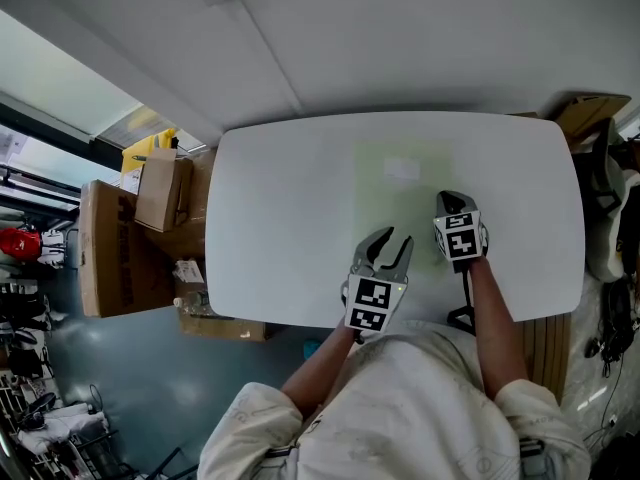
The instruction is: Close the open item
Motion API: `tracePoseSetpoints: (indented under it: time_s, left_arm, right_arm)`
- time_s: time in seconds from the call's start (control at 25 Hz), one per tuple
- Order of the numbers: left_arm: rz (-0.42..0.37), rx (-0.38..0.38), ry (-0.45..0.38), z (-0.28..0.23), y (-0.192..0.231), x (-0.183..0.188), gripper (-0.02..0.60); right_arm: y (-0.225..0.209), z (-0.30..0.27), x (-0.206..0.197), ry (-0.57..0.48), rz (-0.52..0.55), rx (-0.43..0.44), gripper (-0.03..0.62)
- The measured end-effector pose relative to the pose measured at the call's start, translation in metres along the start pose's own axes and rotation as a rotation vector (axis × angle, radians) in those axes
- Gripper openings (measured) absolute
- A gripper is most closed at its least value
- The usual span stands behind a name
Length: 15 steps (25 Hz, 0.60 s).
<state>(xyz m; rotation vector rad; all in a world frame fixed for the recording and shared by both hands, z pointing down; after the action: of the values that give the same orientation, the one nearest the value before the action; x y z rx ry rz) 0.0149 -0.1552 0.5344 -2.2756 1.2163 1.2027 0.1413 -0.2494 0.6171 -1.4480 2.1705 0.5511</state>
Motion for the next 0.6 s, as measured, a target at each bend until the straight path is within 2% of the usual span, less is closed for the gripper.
tracePoseSetpoints:
  time_s: [0.36, 0.6]
  left_arm:
    - [0.023, 0.088, -0.147, 0.047, 0.024, 0.048, 0.152]
    - [-0.003, 0.146, -0.274, 0.08, 0.028, 0.091, 0.146]
  right_arm:
    - [0.0, 0.0, -0.001, -0.006, -0.002, -0.005, 0.002]
    - [0.0, 0.001, 0.001, -0.022, -0.025, 0.0, 0.003]
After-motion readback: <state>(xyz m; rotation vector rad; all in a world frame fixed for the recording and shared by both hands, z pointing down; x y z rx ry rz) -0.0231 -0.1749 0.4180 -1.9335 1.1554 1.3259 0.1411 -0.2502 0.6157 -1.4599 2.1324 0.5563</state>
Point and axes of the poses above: the fingertips, and each gripper's own axes: z backward along the fingers, y to its left, x out of its top, the point moved 2 cm from there along z, backward along the fingers, and after that the axes turned 11 degrees about y, right-handed, at the moved point
